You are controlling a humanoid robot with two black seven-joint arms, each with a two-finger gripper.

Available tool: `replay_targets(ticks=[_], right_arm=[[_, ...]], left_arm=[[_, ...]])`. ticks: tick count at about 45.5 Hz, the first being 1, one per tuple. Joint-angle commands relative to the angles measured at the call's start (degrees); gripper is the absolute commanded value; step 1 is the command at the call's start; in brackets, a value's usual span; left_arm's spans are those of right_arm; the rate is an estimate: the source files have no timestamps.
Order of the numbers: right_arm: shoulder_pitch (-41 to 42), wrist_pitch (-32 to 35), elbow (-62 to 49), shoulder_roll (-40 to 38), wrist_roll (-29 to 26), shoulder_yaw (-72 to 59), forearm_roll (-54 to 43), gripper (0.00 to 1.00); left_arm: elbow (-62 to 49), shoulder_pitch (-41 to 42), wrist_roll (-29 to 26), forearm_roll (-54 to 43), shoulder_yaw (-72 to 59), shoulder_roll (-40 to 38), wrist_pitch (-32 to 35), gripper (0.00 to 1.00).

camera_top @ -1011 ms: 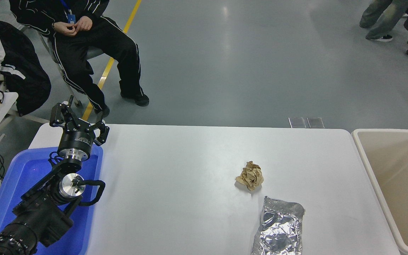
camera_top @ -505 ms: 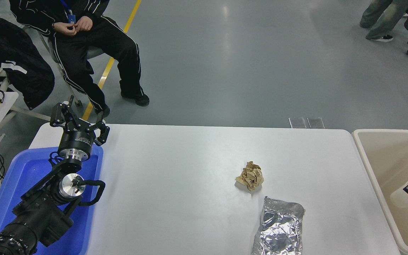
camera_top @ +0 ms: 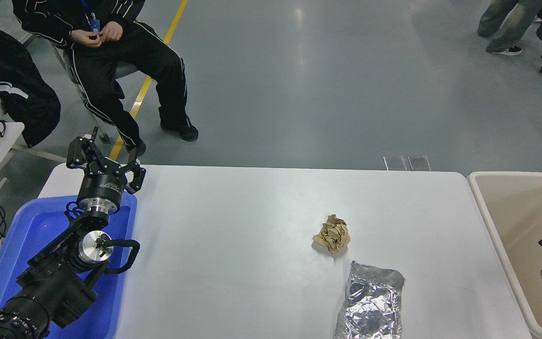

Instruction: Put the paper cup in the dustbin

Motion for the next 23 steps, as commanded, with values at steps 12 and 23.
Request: replay_targets(ticks=[12,23], right_arm=[[9.5,-0.7,0.3,-4.8,0.0,9.1,6.1,0.99],[17.3,-0.7,9.3,-9.9,0.1,22.7,16.4,0.99]], left_arm=[[0.0,0.0,0.0,0.0,0.0,0.0,0.0,1.0],[0.0,0.0,0.0,0.0,0.0,0.0,0.0,1.0]])
